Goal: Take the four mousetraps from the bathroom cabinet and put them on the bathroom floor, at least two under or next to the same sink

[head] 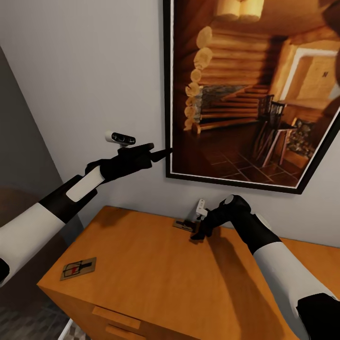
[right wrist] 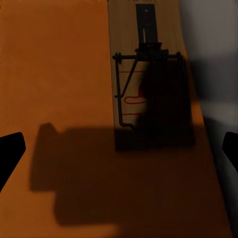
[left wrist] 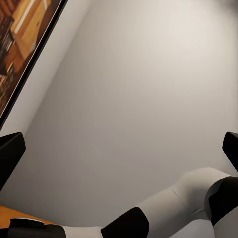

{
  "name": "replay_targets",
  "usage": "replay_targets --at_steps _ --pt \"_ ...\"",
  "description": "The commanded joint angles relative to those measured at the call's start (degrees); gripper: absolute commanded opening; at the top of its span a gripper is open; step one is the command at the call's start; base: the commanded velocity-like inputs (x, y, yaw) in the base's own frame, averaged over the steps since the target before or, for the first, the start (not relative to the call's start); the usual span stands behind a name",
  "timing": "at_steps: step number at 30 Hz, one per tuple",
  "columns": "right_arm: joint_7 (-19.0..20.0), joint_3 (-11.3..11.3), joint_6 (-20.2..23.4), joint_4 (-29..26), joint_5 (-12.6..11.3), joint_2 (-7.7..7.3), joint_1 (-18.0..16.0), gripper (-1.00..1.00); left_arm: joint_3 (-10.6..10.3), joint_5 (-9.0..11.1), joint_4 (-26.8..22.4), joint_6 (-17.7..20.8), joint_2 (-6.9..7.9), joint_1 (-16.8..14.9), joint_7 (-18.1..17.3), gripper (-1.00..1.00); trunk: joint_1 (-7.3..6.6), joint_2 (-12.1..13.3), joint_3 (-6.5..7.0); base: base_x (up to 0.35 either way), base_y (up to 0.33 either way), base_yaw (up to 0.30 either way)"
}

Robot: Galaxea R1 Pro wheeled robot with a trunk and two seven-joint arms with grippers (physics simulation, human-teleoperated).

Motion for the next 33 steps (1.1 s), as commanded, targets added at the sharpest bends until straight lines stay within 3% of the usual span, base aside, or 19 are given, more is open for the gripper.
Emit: replay_targets --at_steps 1,33 --pt "0.22 0.13 0.52 -0.09 0.13 -0.03 -0.05 1.00 -0.24 0.60 -0.02 0.52 0.06 -0.10 -0.03 1.00 0.01 -0.05 -0.07 0.000 0.000 0.000" --pt "0.22 0.22 0.48 -0.09 0.12 0.13 -0.05 1.00 -0.24 0.61 0.03 0.52 0.06 -0.10 -0.05 1.00 0.01 -0.05 -0.07 0.000 0.000 0.000"
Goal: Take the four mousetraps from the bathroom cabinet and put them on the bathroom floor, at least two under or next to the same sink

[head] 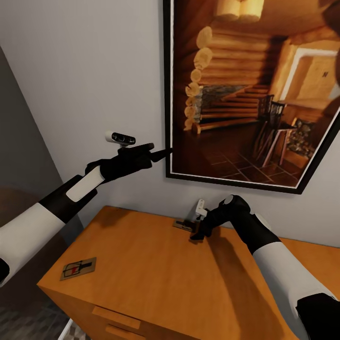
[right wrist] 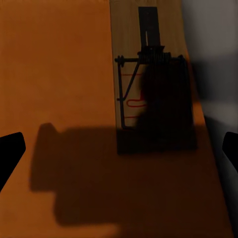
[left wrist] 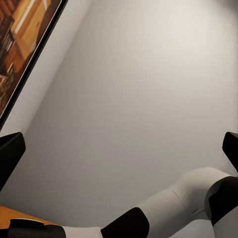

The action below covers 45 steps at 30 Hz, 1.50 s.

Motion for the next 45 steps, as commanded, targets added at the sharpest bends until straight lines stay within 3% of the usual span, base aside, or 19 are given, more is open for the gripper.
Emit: replay_targets --at_steps 1,39,45 --pt "0.22 0.13 0.53 -0.09 0.13 -0.03 -0.05 1.00 -0.24 0.60 -0.01 0.52 0.06 -0.10 -0.04 1.00 0.01 -0.05 -0.07 0.000 0.000 0.000" --pt "0.22 0.13 0.53 0.38 0.05 -0.01 -0.05 1.00 -0.24 0.60 0.09 0.57 0.08 -0.02 -0.04 1.00 0.01 -0.05 -0.07 0.000 0.000 0.000" --pt "0.22 0.19 0.52 1.11 -0.41 -0.01 -0.05 1.00 -0.24 0.60 0.02 0.59 0.06 -0.06 -0.04 1.00 1.32 -2.45 -1.15 0.000 0.000 0.000"
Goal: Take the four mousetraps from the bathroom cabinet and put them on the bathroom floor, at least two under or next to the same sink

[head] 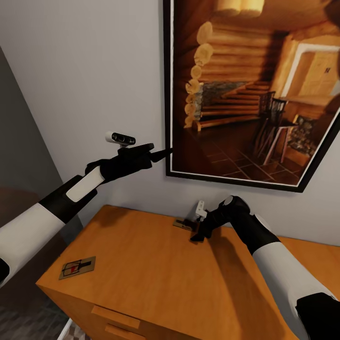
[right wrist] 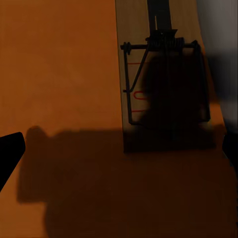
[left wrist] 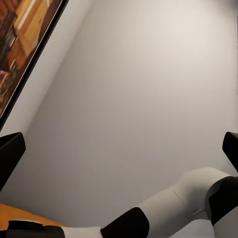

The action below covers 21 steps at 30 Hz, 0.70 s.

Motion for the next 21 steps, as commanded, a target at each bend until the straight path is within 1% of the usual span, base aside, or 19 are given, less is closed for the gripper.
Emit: replay_targets --at_steps 1,2,21 --pt "0.21 0.14 0.54 0.00 0.00 -0.04 -0.05 1.00 -0.24 0.60 -0.03 0.53 0.06 -0.09 -0.04 1.00 0.23 -0.46 -0.25 0.000 0.000 0.000" --pt "0.21 0.14 0.52 0.08 -0.09 -0.04 -0.05 1.00 -0.24 0.60 -0.05 0.53 0.06 -0.08 -0.04 1.00 0.45 -0.87 -0.43 0.000 0.000 0.000" --pt "0.28 0.08 0.39 0.54 -0.48 -0.03 -0.05 1.00 -0.24 0.60 -0.02 0.54 0.05 -0.08 -0.04 1.00 0.45 -0.87 -0.43 0.000 0.000 0.000"
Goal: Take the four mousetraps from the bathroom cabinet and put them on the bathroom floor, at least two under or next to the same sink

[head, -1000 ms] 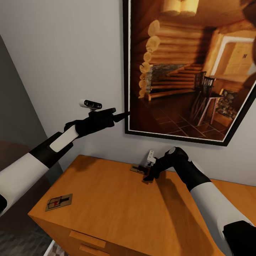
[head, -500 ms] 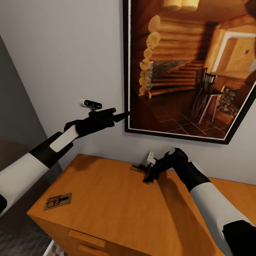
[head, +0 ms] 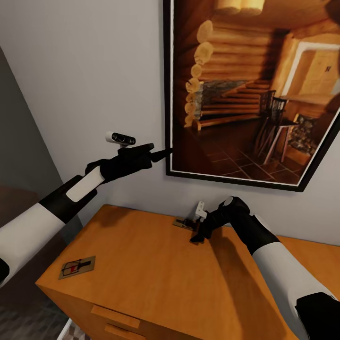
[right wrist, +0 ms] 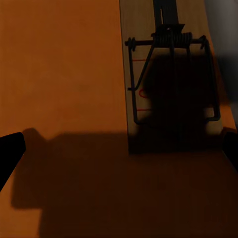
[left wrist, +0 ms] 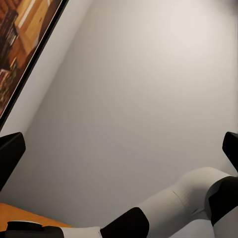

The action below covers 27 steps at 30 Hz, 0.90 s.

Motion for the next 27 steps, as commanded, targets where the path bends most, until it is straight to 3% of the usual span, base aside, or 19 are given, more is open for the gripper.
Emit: replay_targets --at_steps 1,17,27 --pt "0.22 0.13 0.53 -0.09 0.13 -0.04 -0.05 1.00 -0.24 0.60 -0.01 0.52 0.06 -0.10 -0.04 1.00 0.00 -0.05 -0.07 0.000 0.000 0.000" --pt "0.37 0.07 -0.28 -0.08 -0.17 -0.04 -0.05 1.00 -0.24 0.60 -0.01 0.51 0.06 -0.10 -0.04 1.00 0.00 -0.05 -0.07 0.000 0.000 0.000" --pt "0.48 0.12 -0.51 -0.08 -3.34 -0.15 -0.05 1.00 -0.24 0.60 -0.01 0.51 0.06 -0.10 -0.04 1.00 0.00 -0.05 -0.07 0.000 0.000 0.000"
